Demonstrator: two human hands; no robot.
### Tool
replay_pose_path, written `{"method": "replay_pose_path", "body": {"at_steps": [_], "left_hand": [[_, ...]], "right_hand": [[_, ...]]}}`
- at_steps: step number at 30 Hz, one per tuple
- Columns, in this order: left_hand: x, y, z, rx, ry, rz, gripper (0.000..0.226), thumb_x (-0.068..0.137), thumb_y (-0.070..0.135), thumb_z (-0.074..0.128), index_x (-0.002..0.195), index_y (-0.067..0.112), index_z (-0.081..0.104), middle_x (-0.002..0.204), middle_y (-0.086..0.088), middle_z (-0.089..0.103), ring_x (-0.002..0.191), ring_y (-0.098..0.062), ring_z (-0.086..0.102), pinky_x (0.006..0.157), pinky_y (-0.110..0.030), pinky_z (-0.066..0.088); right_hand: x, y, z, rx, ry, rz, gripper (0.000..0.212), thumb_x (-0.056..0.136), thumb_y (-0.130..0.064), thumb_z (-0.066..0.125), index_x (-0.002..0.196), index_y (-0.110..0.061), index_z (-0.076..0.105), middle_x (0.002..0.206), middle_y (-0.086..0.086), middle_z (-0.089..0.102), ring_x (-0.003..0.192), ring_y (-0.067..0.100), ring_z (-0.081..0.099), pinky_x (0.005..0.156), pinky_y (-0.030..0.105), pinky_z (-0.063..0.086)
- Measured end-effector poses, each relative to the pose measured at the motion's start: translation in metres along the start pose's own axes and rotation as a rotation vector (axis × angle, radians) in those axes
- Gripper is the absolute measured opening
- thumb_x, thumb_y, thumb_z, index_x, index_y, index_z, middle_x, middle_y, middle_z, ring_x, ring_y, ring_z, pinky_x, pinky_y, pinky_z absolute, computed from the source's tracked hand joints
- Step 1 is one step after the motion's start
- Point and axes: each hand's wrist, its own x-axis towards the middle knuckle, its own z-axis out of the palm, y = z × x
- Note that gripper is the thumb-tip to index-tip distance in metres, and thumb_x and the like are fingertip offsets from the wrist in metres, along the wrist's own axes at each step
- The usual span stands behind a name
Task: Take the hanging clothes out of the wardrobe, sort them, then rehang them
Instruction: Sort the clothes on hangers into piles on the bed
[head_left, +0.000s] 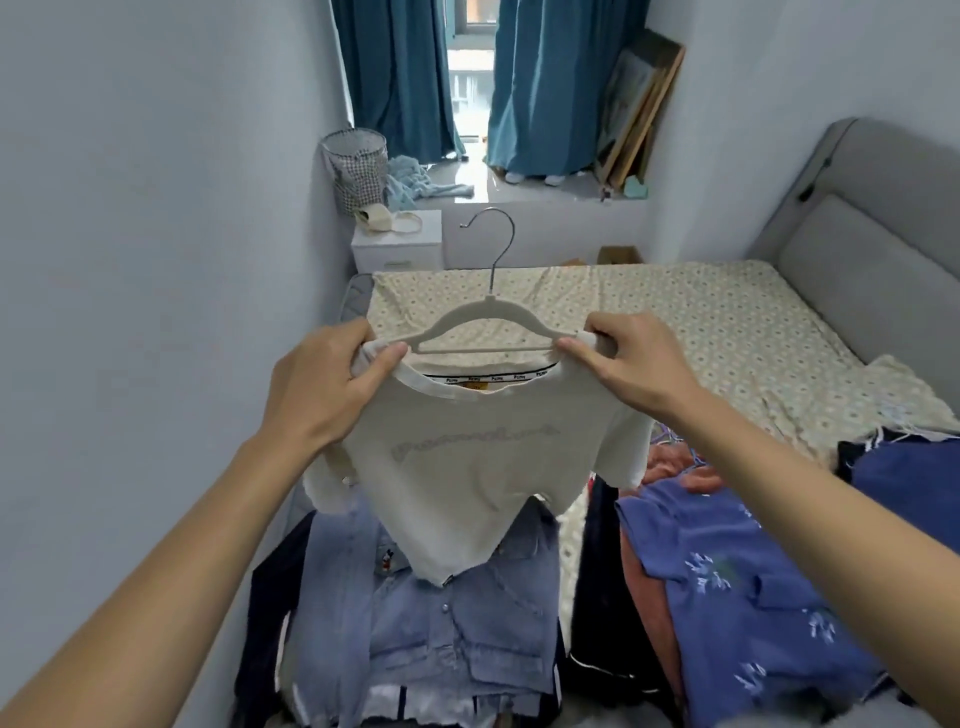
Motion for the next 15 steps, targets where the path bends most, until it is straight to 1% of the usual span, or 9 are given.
{"method": "replay_pose_path", "body": {"at_steps": [3, 5, 7, 10, 15], "left_hand": [[-0.021, -0.014, -0.008, 0.004, -0.01, -0.011, 0.049, 0.097, 0.068, 0.043, 0.079, 0.023, 0.049, 0.072, 0.007, 0.056, 0.07, -0.019, 0.051, 0.056, -0.035, 0.034], [-0.038, -0.017, -0.016, -0.012, -0.005, -0.01, 0.051, 0.097, 0.069, 0.042, 0.077, 0.023, 0.05, 0.068, 0.007, 0.055, 0.067, -0.015, 0.051, 0.054, -0.033, 0.033], [-0.06, -0.017, -0.028, -0.017, 0.003, -0.016, 0.052, 0.096, 0.069, 0.042, 0.077, 0.022, 0.052, 0.066, 0.006, 0.055, 0.065, -0.013, 0.051, 0.054, -0.033, 0.034], [-0.098, -0.014, -0.05, -0.008, 0.01, -0.035, 0.053, 0.094, 0.072, 0.042, 0.078, 0.023, 0.056, 0.064, 0.006, 0.056, 0.064, -0.015, 0.054, 0.055, -0.034, 0.039], [-0.174, -0.002, -0.081, -0.002, -0.003, -0.053, 0.051, 0.094, 0.071, 0.045, 0.078, 0.024, 0.054, 0.063, 0.007, 0.055, 0.062, -0.014, 0.055, 0.056, -0.034, 0.041]], "right_hand": [[-0.017, -0.024, 0.001, 0.003, -0.005, 0.018, 0.056, 0.095, -0.067, 0.055, 0.063, -0.024, 0.038, 0.053, -0.004, 0.043, 0.055, 0.016, 0.047, 0.055, 0.042, 0.037], [-0.03, -0.04, 0.0, 0.004, -0.003, 0.013, 0.054, 0.094, -0.068, 0.056, 0.063, -0.027, 0.038, 0.052, -0.005, 0.042, 0.054, 0.014, 0.046, 0.055, 0.041, 0.036], [-0.046, -0.053, -0.004, 0.01, -0.003, 0.006, 0.053, 0.093, -0.069, 0.055, 0.064, -0.027, 0.04, 0.052, -0.005, 0.043, 0.054, 0.014, 0.047, 0.055, 0.04, 0.035], [-0.077, -0.076, -0.013, -0.014, -0.016, -0.031, 0.054, 0.093, -0.071, 0.053, 0.067, -0.025, 0.044, 0.053, -0.005, 0.045, 0.055, 0.014, 0.048, 0.054, 0.039, 0.036], [-0.147, -0.109, -0.025, -0.026, -0.045, -0.072, 0.056, 0.094, -0.069, 0.055, 0.063, -0.027, 0.036, 0.052, -0.003, 0.043, 0.052, 0.013, 0.046, 0.052, 0.038, 0.033]]}}
